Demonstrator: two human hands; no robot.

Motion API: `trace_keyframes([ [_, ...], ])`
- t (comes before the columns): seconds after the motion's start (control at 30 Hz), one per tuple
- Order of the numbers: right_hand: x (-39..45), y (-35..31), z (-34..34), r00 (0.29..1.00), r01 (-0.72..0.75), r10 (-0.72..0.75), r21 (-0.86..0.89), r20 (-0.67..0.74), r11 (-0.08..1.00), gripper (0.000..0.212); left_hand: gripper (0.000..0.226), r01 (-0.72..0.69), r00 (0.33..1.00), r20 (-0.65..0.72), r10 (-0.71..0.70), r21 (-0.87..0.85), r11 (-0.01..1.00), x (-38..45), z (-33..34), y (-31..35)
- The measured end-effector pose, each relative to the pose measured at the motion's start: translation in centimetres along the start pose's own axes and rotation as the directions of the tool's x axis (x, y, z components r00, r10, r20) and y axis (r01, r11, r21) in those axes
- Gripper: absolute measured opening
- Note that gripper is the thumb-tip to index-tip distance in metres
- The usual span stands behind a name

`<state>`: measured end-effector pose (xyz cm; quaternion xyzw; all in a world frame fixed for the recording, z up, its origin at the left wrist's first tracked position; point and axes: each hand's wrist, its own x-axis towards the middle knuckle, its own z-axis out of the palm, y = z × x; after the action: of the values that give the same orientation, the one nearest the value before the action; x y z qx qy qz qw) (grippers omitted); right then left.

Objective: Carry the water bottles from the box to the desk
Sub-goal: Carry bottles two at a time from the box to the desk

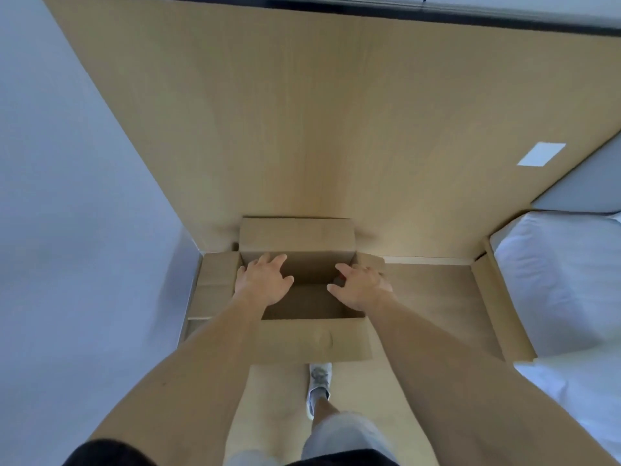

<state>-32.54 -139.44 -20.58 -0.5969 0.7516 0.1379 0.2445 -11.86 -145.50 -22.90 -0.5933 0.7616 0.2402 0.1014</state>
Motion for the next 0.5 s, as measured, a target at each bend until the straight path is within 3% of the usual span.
trace_keyframes([
  [0.23,10.5,-0.4,0.2,0.988,0.085,-0.079,-0.039,0.129,0.996,0.067,0.066,0.107,0.992,0.068,-0.103,-0.067,0.992,8.3,1.1,-0.9],
  [0.5,17.6,-0.8,4.8,0.964,0.12,-0.1,-0.064,0.246,0.991,0.067,0.068,0.214,0.962,0.201,-0.187,-0.119,0.97,13.9,6.1,-3.7],
])
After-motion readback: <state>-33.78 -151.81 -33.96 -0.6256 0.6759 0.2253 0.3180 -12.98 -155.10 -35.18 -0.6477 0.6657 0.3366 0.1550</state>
